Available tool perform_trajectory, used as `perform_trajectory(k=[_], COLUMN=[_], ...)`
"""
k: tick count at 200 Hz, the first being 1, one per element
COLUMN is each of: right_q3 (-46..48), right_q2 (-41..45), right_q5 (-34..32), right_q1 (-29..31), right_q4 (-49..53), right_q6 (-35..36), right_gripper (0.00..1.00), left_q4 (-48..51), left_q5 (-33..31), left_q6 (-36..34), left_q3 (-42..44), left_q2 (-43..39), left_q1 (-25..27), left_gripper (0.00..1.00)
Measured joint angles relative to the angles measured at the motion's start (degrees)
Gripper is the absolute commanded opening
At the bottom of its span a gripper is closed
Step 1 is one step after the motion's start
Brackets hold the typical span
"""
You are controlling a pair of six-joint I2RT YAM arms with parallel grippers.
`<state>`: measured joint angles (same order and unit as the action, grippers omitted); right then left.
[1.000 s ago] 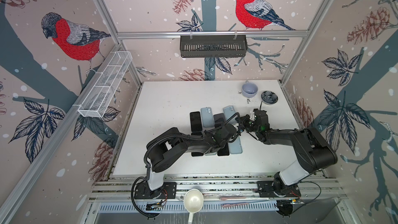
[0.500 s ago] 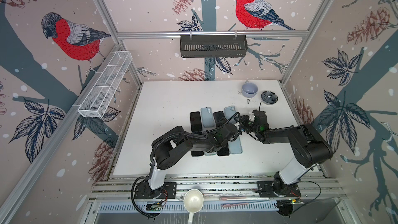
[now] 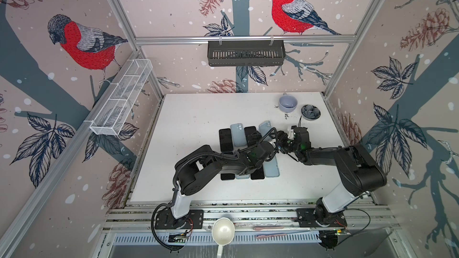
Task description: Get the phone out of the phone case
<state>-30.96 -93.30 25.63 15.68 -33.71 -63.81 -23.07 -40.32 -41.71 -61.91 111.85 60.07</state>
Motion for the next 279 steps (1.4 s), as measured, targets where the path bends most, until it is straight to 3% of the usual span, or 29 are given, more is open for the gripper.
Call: perform_trajectory(k=[92,158,186,218,279], right_q3=[-0.68,-3.74,-7.61,-13.03,-19.04], right_q2=[2.12,3.65,2.86,-1.09,-6.56], right_q5=[1.18,0.92,-0.79,-4.15,-11.34], right_q1=[-0.87,-2.36,-2.32,-1.66,1.46], right_q4=[8.46,15.58,20.06,25.77,32.33], right_q6=[6.45,11.96,16.87,22.88,30.84], right_gripper=[0.92,0.89,0.78,0.60,0.32], left_q4=[2.38,5.25,9.33,17.55,33.97], left_q5=[-0.44,-1.68,0.72,5.29,12.46], left_q6=[5.31,11.98,19.10,31.76,49.81], left_q3=[0.07,1.25,1.84,1.27,-6.36], left_q2=[-5.81,-16.85,-24.17,-30.01,-25.29], left_q1=[-0.31,-0.31,-1.29,-6.91,-20.28], left_gripper=[0.98,0.98,0.98,0.98,0.93])
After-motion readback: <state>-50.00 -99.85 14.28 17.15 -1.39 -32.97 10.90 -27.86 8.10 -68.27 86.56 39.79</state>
